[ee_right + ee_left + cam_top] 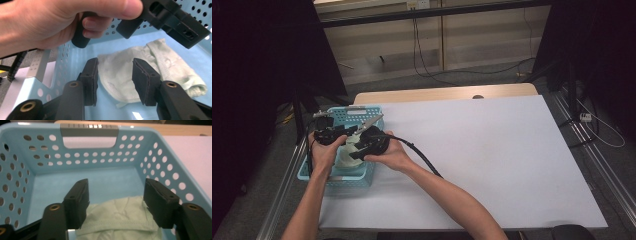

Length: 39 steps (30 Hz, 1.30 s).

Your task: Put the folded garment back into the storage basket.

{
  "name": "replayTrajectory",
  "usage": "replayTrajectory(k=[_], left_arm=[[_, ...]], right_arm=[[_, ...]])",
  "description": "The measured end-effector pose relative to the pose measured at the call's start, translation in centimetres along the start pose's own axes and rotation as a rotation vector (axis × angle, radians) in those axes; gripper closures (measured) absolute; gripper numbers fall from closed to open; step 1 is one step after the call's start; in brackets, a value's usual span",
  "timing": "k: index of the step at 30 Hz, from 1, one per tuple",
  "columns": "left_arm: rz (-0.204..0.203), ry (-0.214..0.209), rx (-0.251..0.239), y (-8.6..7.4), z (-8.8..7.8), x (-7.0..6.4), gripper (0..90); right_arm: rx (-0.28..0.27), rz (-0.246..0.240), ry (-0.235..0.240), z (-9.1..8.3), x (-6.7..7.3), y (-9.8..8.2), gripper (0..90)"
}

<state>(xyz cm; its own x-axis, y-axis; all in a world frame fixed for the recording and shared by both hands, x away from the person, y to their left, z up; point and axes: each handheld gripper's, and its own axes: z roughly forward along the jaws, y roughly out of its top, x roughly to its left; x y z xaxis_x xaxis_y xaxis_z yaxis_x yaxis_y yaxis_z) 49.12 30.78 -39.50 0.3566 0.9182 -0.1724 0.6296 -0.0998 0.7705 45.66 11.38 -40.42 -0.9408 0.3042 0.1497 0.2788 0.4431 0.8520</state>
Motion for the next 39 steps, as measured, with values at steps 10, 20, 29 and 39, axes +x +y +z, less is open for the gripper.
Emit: replayTrajectory(k=[10, 20, 29, 39], left_arm=[[0.056, -0.018, -0.105, 0.3, -1.1, -1.1, 12.9], [0.073, -0.079, -0.151, 0.4, -2.1, -1.7, 4.8], [0.134, -0.129, -0.204, 0.3, -3.9, -3.5, 4.2], [0.127, -0.143, -0.203, -1.4, -4.0, -5.3, 4.6]], right_arm=[[-0.028, 0.003, -0.023, -1.7, 0.1, 0.1, 49.7], [-0.032, 0.018, -0.059, -3.3, 0.2, -0.1, 32.6], [-0.082, 0.057, -0.147, -6.5, 0.1, -1.2, 17.5], [-0.068, 0.08, -0.164, -8.6, -0.4, -2.6, 8.1]])
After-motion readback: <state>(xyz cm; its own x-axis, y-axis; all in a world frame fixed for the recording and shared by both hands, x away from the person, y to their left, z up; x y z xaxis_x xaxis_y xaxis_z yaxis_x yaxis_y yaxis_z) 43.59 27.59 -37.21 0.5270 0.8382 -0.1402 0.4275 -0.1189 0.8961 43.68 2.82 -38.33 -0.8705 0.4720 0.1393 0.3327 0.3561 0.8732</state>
